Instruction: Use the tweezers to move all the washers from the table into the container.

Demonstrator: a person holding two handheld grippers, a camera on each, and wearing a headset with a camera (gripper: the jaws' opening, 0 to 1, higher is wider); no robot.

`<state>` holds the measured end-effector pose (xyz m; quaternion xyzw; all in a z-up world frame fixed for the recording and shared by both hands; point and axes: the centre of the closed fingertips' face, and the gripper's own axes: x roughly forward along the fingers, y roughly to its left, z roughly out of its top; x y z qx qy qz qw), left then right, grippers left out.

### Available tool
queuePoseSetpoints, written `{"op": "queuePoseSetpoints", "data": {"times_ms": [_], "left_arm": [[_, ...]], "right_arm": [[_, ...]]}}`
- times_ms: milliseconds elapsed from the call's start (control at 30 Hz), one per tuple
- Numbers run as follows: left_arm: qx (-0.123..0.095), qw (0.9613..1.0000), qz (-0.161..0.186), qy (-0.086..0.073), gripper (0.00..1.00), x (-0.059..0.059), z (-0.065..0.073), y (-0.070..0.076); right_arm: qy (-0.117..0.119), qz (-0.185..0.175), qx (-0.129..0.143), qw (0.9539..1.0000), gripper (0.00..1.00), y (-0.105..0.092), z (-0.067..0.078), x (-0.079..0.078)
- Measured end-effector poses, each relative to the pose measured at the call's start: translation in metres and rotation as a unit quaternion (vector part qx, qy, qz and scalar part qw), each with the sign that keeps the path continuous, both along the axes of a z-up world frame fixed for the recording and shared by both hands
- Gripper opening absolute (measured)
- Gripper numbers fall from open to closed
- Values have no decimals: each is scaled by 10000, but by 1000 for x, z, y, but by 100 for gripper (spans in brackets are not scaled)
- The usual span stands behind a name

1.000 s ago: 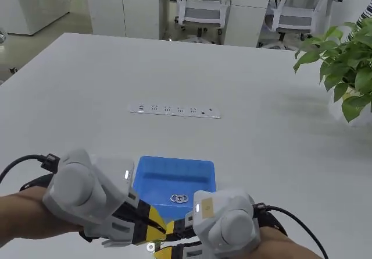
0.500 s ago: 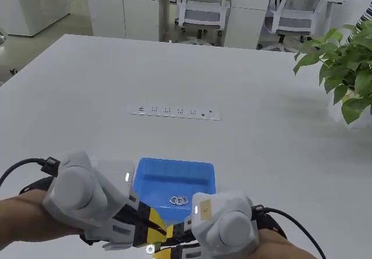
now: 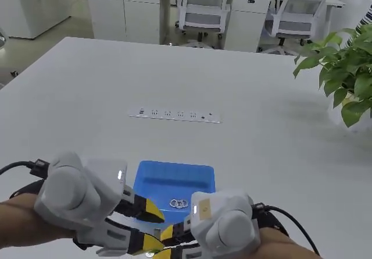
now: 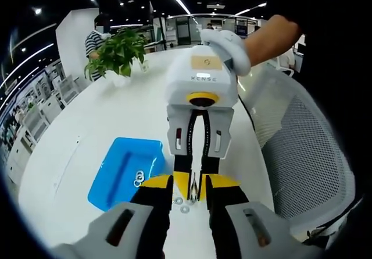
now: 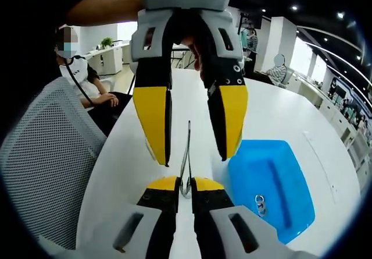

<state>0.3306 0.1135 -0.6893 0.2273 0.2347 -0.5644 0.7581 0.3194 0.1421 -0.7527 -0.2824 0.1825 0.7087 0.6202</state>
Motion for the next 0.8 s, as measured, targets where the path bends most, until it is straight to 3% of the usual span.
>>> {"op": "queuePoseSetpoints", "data": {"times_ms": [367,433,800], "left_arm": [[-350,9983,458,61,56,-2,6,8],[-482,9967,655,33,62,0,9,11],[-733,9896,1234,30,85,3,16,22]], "right_arm": [[-30,-38,54,10000,9,3,24,6],[-52,-31,64,10000,9,3,30,9],[-53,-176,158,9997,9,6,55,30]]}}
